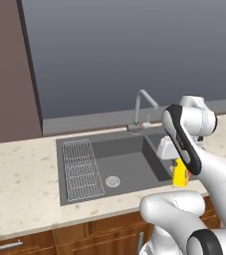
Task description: Pick the teapot and cup and place them in the sink. Then turn on the water.
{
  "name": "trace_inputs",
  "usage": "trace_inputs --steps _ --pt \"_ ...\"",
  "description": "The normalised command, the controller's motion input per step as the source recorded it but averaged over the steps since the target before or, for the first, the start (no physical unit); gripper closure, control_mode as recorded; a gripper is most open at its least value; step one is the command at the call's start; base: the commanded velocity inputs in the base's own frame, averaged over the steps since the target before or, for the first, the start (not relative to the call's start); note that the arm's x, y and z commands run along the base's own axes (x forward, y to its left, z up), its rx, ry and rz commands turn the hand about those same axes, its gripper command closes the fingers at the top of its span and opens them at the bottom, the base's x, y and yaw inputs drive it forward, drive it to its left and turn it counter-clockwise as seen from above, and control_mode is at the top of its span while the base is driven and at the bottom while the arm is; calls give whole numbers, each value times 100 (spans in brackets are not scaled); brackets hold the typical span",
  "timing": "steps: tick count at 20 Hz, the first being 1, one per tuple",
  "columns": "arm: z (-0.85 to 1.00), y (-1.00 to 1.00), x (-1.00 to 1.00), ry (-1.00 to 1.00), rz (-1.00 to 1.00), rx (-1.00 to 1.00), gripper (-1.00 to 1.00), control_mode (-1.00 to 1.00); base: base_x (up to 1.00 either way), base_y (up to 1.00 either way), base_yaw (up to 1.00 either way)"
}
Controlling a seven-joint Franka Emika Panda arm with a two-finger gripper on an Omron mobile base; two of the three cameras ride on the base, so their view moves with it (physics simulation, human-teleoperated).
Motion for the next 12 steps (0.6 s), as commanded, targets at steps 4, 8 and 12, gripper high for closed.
trace_inputs --steps 4,8,12 --pt "-2 29 26 0 -4 0 100 -100 0 0 0" --pt "0 48 15 -9 -6 0 100 -100 0 0 0" --pt "0 41 11 -16 -9 0 100 -100 0 0 0"
